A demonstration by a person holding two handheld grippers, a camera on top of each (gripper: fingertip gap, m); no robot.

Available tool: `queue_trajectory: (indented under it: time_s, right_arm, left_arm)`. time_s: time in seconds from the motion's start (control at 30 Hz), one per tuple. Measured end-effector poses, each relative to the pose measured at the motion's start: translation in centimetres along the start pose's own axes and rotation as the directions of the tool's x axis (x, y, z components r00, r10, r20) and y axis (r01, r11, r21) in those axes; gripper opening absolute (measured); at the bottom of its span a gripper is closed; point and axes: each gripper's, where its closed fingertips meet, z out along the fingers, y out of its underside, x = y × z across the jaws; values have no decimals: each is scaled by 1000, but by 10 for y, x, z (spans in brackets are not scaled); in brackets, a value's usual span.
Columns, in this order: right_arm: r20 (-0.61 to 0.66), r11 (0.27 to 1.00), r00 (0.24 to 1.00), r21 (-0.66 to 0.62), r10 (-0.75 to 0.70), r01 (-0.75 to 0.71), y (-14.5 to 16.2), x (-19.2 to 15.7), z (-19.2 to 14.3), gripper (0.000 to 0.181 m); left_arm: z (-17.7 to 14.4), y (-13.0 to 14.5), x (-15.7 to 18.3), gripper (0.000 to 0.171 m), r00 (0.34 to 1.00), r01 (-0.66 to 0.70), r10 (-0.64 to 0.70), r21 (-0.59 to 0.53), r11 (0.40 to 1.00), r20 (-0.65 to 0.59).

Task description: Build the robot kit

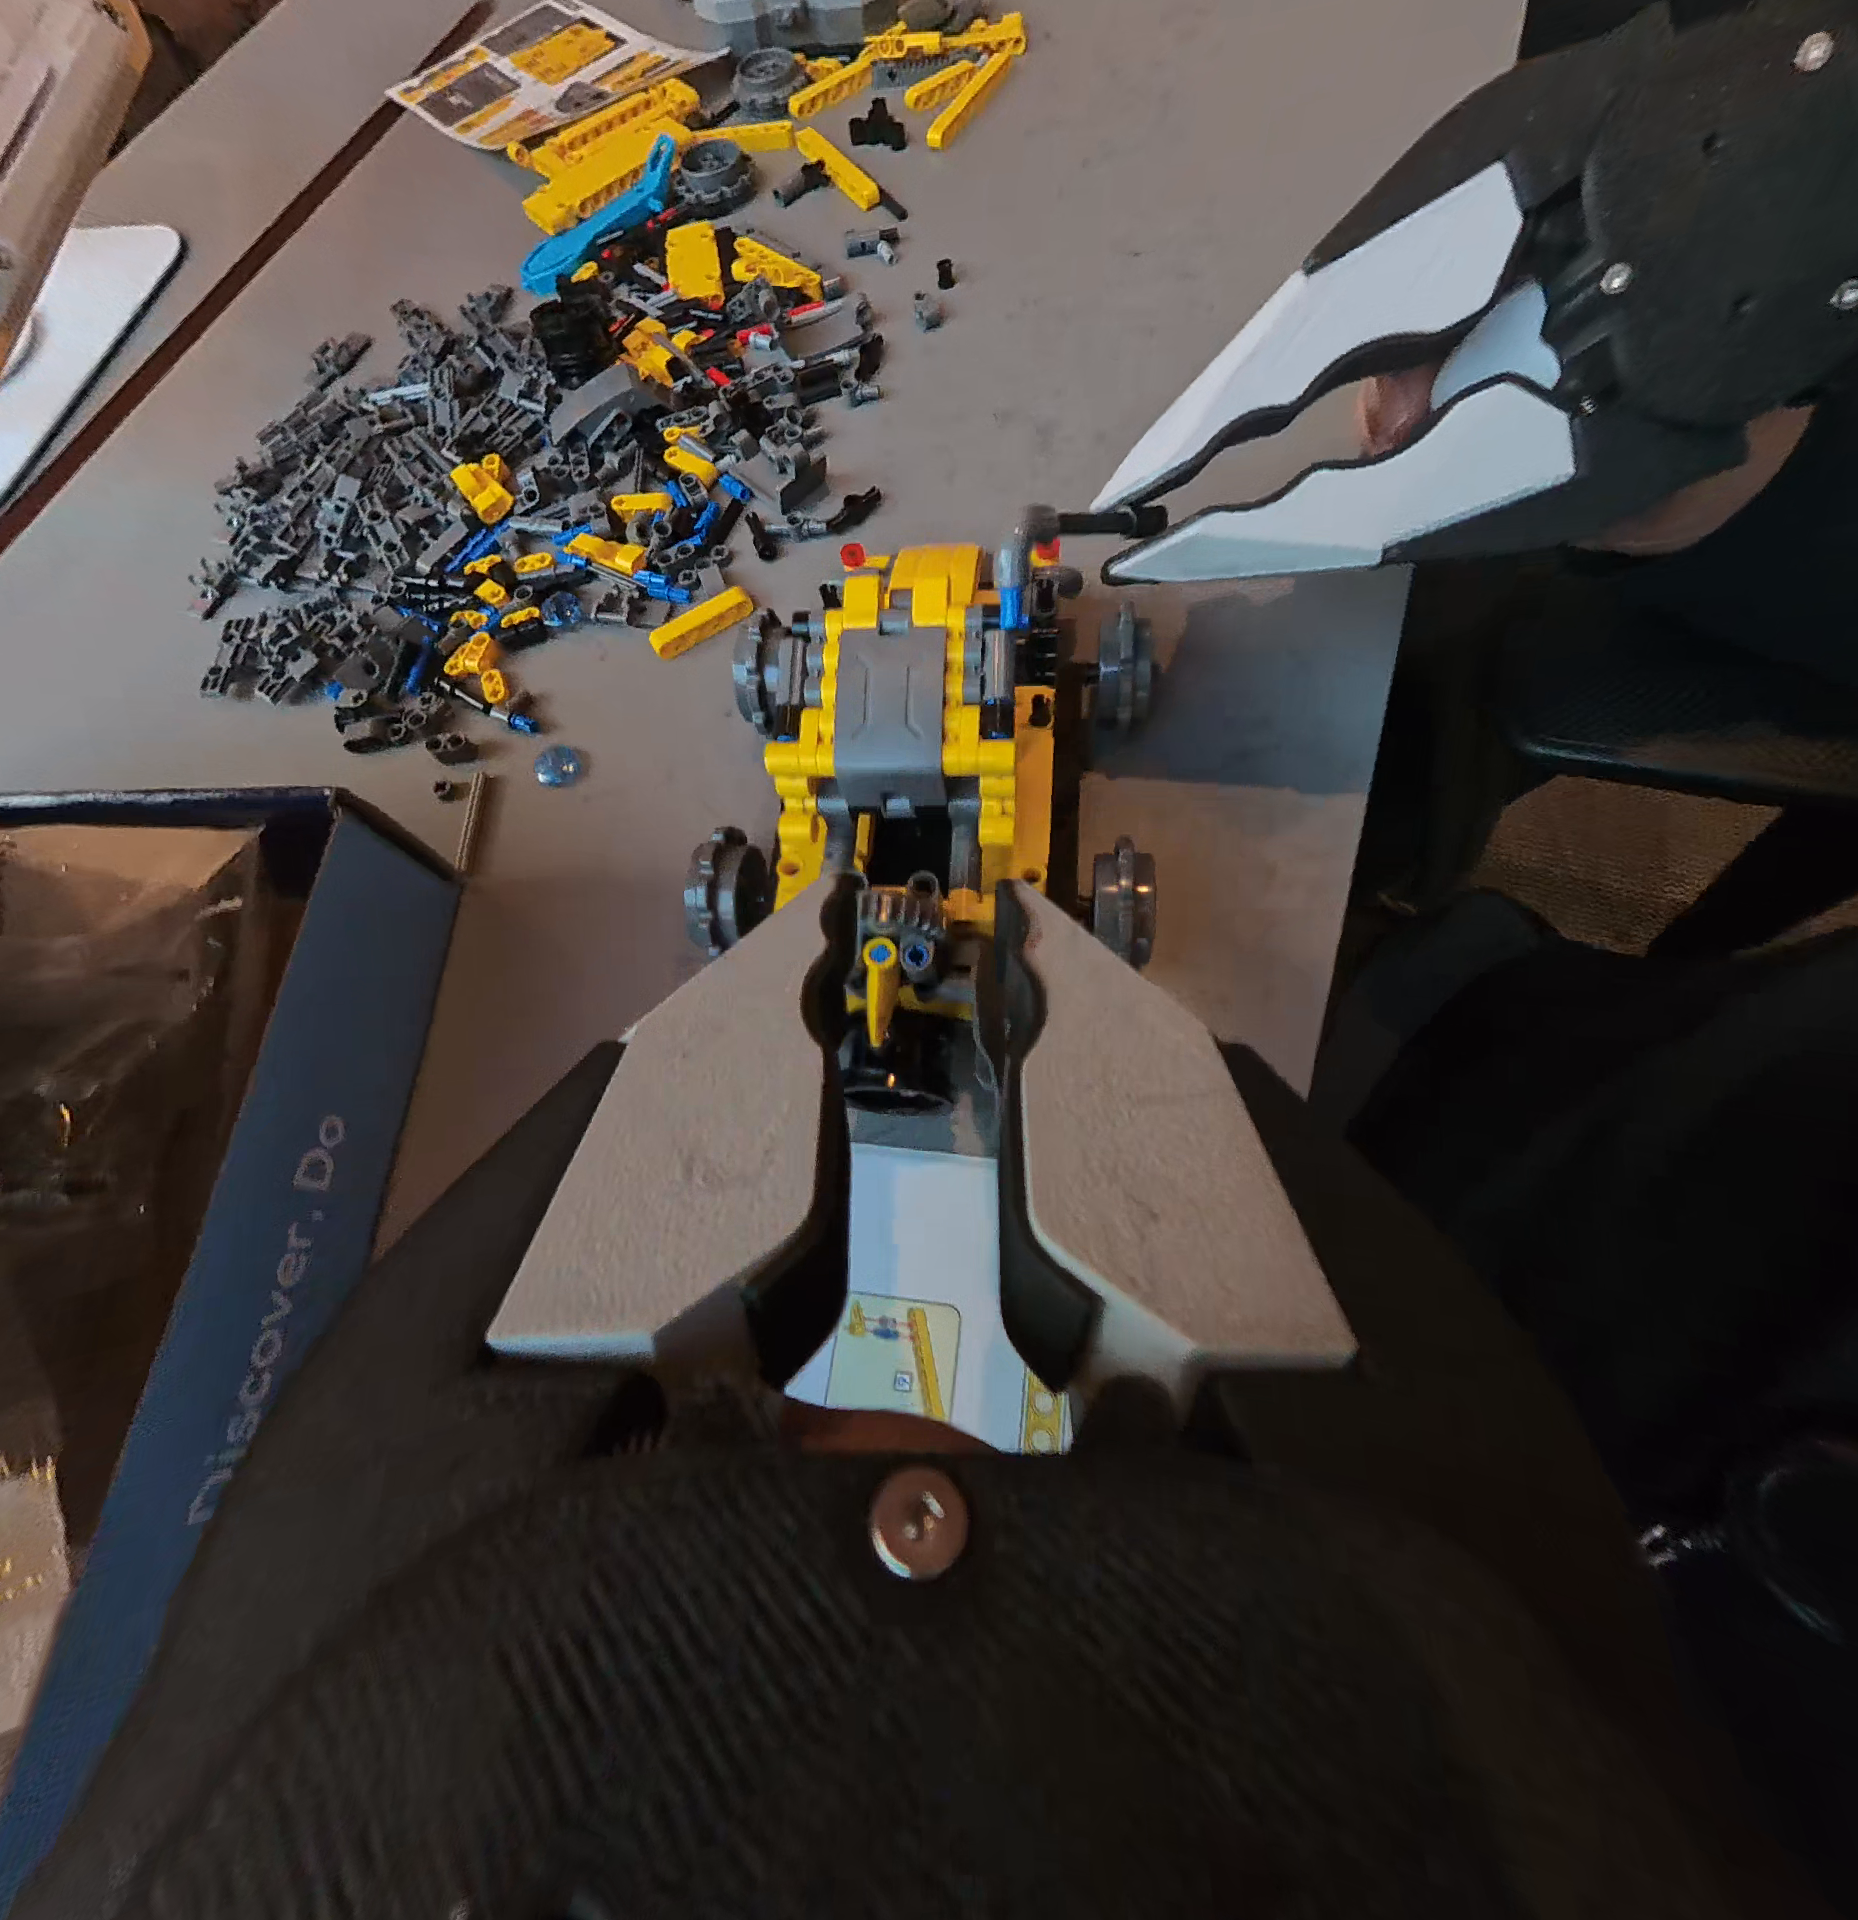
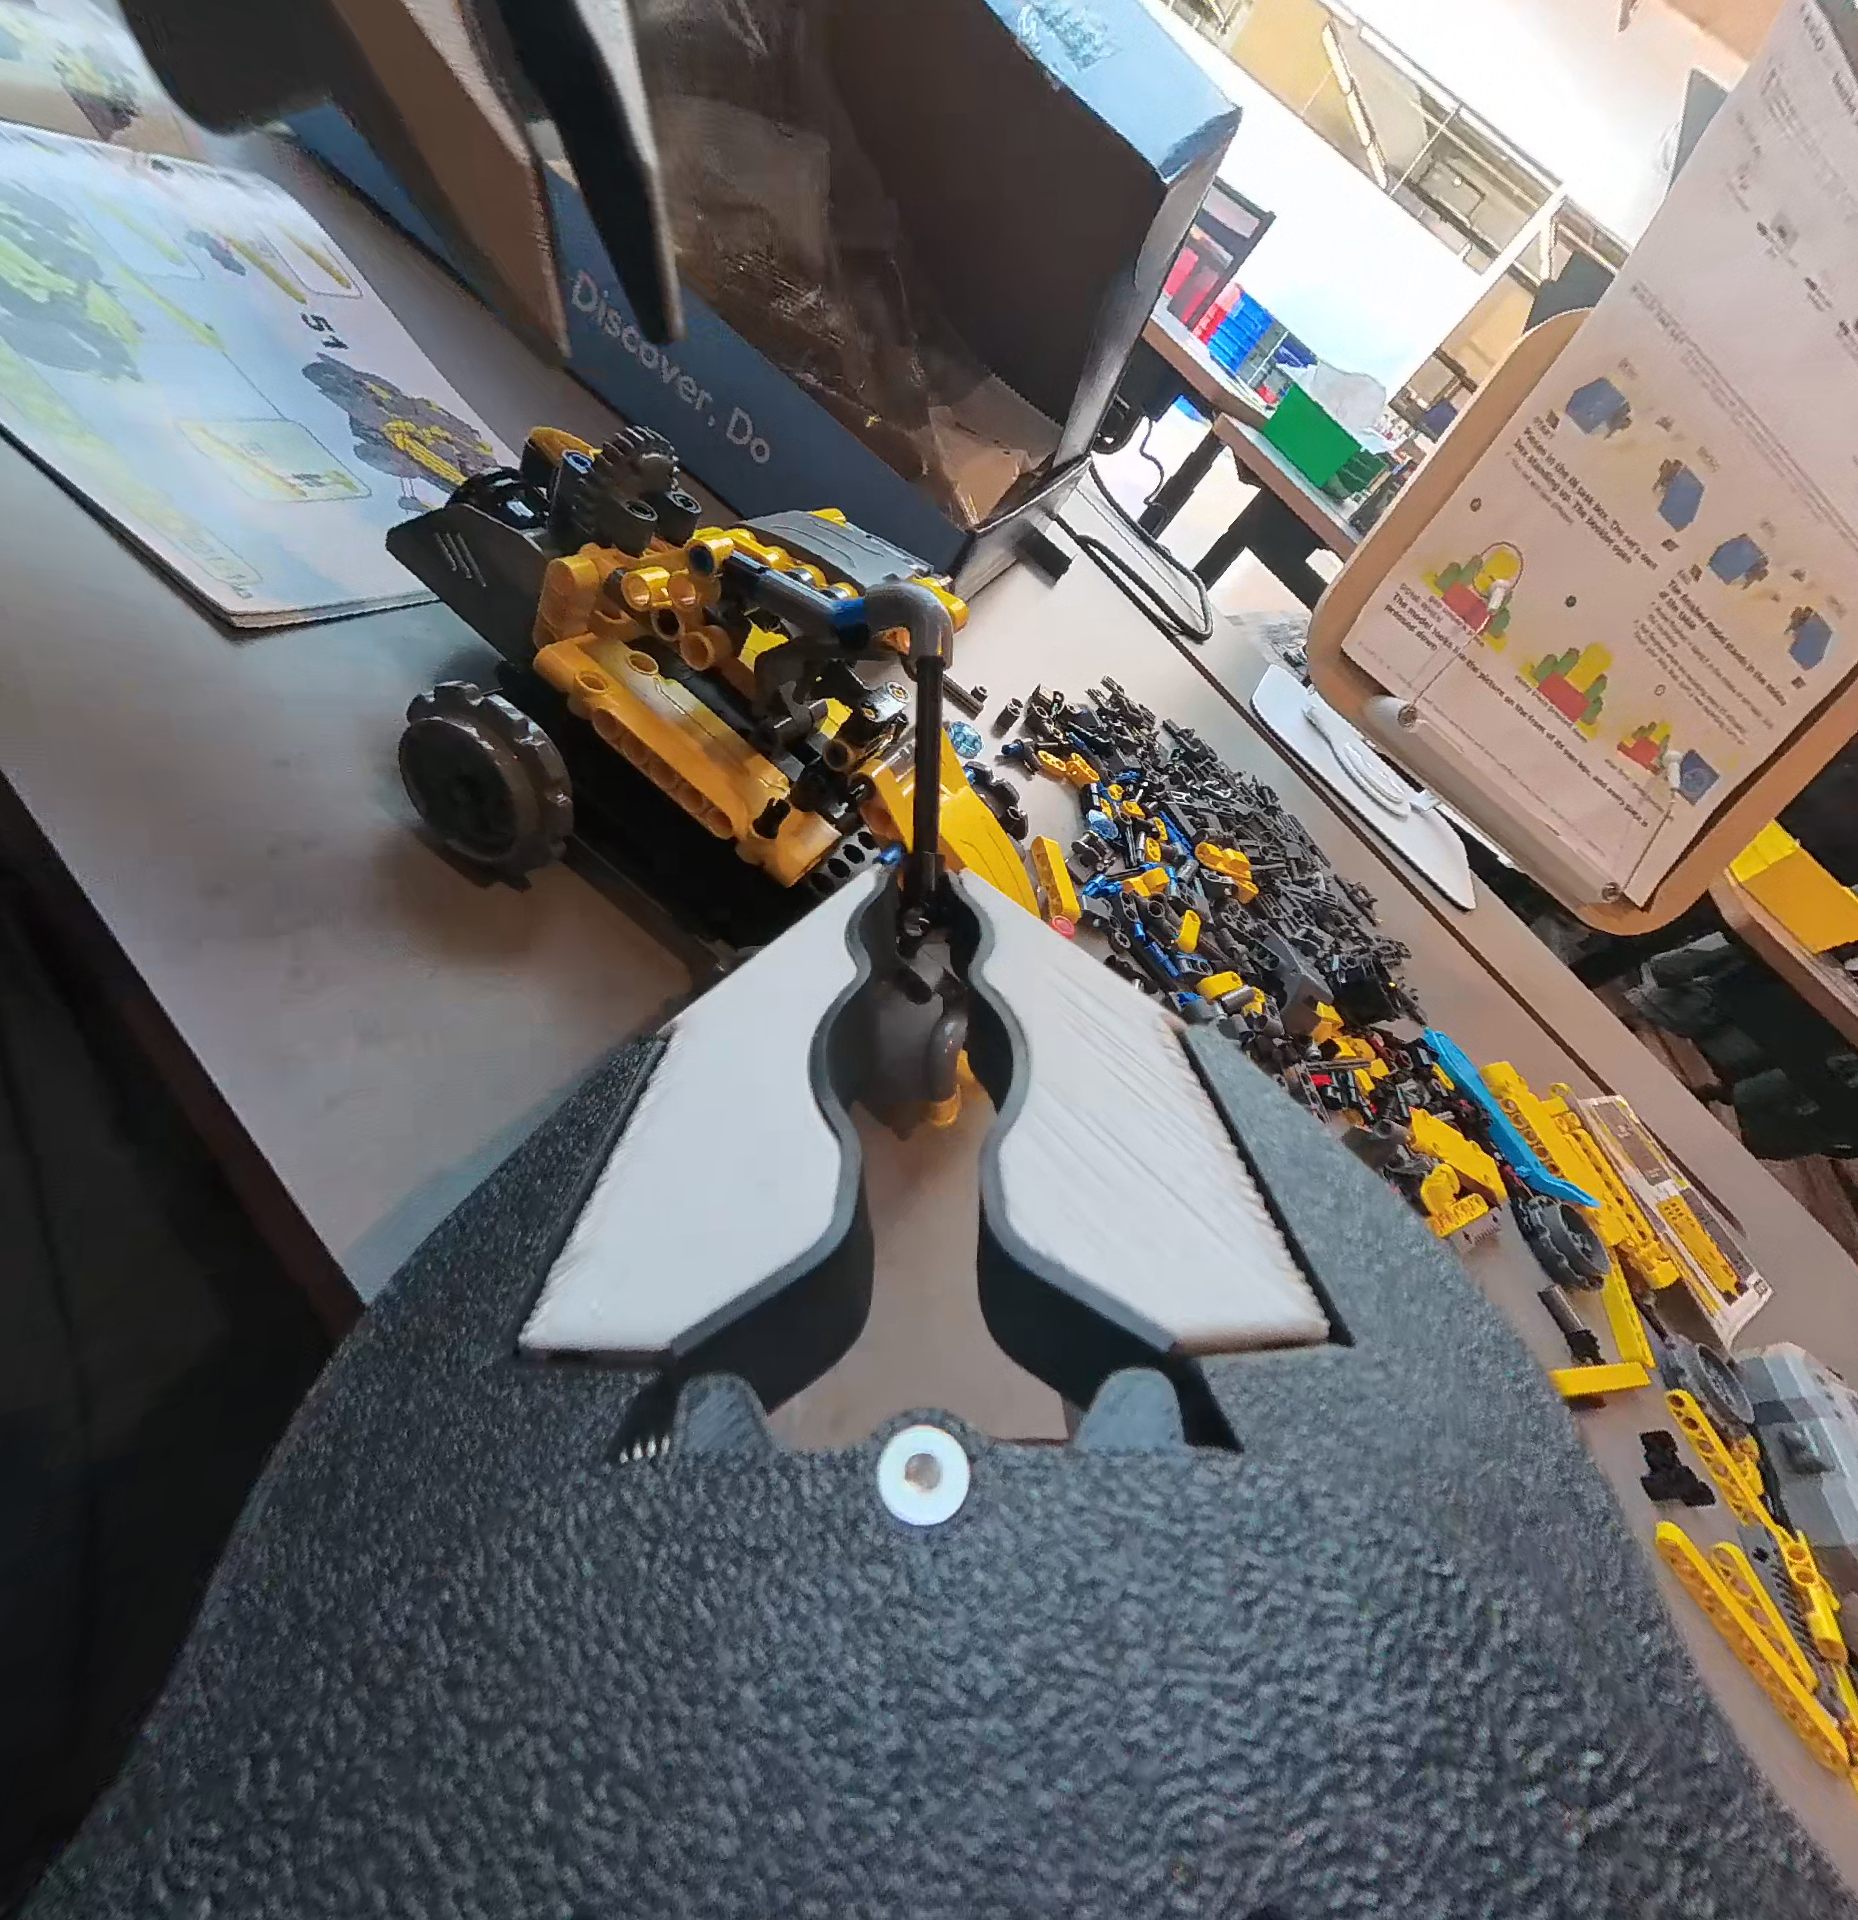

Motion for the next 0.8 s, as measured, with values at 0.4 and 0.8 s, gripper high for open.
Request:
queue_trajectory:
  time_s: [0.4, 0.8]
  right_arm:
    - [-40, 998, 998, -15, 52, -53, 5, 13, 0, 7]
    - [-29, 999, 999, -25, 26, -27, 4, 7, 4, 7]
  left_arm:
    - [-16, 32, 5, 26, 981, 192, -192, 53, 980, 4]
    - [-14, 41, 15, 26, 974, 225, -224, 68, 972, -12]
